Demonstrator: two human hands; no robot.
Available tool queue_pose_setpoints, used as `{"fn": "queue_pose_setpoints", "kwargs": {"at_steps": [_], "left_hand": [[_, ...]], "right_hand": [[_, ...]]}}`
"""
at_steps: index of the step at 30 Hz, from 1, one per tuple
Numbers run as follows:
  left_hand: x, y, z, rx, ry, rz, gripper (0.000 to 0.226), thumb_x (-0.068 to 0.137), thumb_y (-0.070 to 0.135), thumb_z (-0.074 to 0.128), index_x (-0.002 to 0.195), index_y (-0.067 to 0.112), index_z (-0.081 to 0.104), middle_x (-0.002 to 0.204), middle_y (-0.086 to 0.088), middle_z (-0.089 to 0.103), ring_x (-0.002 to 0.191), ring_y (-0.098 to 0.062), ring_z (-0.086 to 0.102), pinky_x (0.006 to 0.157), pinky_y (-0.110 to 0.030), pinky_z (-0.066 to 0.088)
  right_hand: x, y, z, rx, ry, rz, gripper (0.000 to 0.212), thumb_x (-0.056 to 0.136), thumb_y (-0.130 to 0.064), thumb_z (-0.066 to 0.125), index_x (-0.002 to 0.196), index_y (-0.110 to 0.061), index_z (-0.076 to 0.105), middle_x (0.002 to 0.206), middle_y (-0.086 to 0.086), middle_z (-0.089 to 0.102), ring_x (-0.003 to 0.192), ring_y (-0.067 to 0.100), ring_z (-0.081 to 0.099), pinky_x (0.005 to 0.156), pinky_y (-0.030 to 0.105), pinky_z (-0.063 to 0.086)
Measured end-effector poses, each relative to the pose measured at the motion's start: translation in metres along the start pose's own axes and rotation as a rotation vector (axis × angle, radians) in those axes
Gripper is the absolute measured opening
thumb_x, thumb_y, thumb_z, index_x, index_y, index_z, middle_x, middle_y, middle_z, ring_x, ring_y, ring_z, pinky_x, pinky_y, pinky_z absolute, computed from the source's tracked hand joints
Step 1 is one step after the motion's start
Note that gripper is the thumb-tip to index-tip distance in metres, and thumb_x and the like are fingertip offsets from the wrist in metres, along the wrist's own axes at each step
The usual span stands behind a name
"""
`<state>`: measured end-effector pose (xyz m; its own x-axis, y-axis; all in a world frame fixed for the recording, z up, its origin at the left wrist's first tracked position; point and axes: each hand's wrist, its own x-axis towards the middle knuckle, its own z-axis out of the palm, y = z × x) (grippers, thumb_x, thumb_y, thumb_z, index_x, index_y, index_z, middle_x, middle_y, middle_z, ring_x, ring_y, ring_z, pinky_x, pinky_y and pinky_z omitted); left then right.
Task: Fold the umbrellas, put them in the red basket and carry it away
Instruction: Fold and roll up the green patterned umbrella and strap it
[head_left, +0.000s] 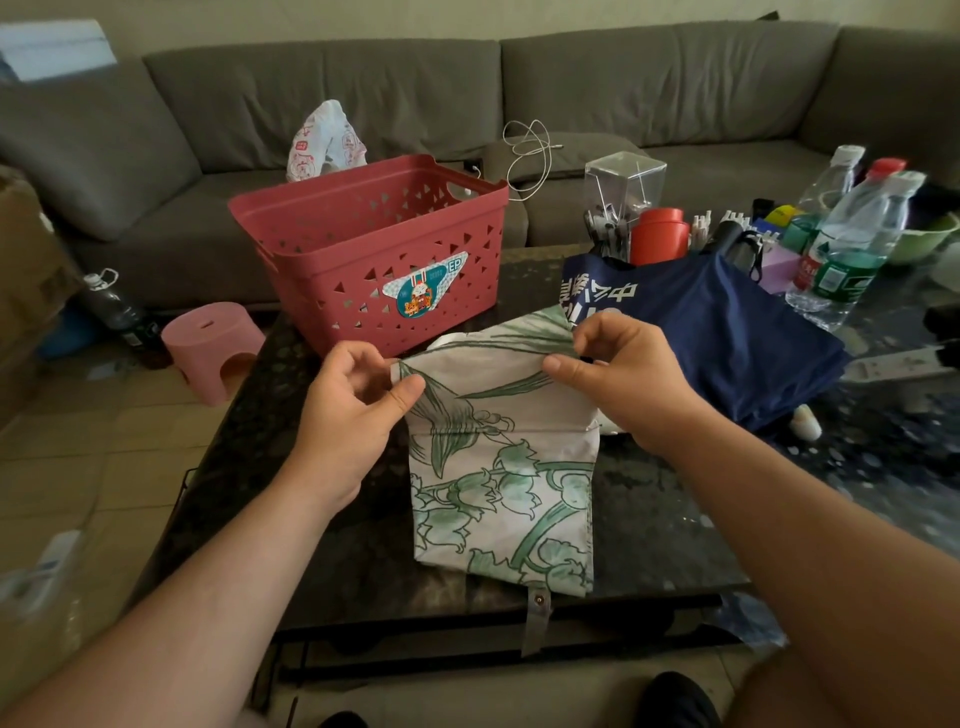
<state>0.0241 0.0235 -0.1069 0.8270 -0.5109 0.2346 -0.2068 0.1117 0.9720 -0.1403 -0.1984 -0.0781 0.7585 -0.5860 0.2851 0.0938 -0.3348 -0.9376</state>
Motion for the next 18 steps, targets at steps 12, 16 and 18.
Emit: {"fn": "queue_pose_setpoints", "kwargs": {"at_steps": [12,16,18], "left_hand": [[-0.002,0.004,-0.015,0.089,-0.172,0.021,0.022,0.075,0.019,0.082,0.097,0.017,0.079,0.095,0.000,0.079,0.091,-0.013,0.072,0.084,-0.026,0.060],[-0.006,0.001,-0.024,0.300,-0.311,0.099,0.026,0.073,0.008,0.090,0.093,0.023,0.081,0.105,0.001,0.079,0.102,-0.017,0.074,0.093,-0.031,0.059],[-0.010,-0.001,-0.024,0.315,-0.347,0.102,0.020,0.072,0.011,0.088,0.082,0.026,0.082,0.102,0.003,0.079,0.099,-0.015,0.075,0.092,-0.032,0.060]], "right_hand": [[-0.008,0.003,-0.013,-0.104,-0.250,-0.040,0.023,0.079,-0.004,0.088,0.086,-0.024,0.078,0.097,0.003,0.077,0.094,0.018,0.071,0.094,0.049,0.058],[-0.015,0.006,-0.022,-0.209,-0.352,-0.063,0.030,0.076,-0.009,0.092,0.090,-0.033,0.079,0.106,-0.002,0.075,0.103,0.021,0.072,0.099,0.050,0.056],[-0.021,0.010,-0.025,-0.466,-0.395,-0.141,0.060,0.075,-0.018,0.093,0.125,-0.041,0.069,0.137,-0.011,0.059,0.128,0.009,0.057,0.111,0.035,0.048]]}}
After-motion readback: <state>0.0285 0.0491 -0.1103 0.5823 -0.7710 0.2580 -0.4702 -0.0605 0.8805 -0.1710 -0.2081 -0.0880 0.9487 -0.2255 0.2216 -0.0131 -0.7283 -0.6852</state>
